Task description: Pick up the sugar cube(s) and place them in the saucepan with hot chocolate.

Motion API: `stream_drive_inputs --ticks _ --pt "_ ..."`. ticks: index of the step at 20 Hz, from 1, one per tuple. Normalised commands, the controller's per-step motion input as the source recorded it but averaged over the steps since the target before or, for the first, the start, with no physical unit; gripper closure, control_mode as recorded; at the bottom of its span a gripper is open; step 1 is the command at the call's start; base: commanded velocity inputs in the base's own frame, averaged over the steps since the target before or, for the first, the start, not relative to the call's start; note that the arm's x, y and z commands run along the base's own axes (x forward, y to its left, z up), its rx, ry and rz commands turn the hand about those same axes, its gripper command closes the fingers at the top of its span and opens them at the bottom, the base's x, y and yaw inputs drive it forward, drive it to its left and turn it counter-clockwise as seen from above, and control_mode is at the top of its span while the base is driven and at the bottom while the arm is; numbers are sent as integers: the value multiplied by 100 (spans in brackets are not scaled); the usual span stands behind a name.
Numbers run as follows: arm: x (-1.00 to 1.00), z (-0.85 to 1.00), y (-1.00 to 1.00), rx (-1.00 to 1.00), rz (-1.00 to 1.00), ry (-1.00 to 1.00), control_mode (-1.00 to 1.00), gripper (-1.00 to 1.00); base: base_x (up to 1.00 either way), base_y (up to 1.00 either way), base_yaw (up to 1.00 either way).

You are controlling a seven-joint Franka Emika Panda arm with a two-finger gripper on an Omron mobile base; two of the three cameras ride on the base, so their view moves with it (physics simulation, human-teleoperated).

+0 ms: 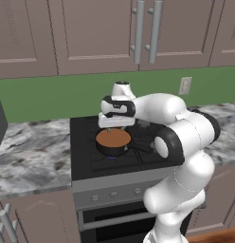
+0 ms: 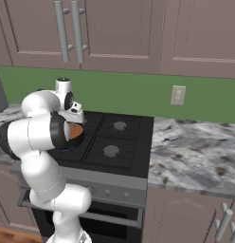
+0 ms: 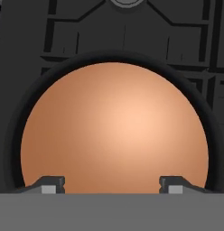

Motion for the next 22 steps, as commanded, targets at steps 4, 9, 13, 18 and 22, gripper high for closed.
stream_drive_inputs --ticks 4,9,13,18,22 --pt "0 0 0 0 0 0 -100 -100 0 0 0" --pt "-3 7 -7 0 0 0 -100 -100 0 0 0" --pt "-13 15 -3 2 0 -1 -100 -100 0 0 0" --pt "-29 15 -1 3 0 -7 -100 -100 0 0 0" --pt "-41 12 0 3 0 -16 -100 -100 0 0 0"
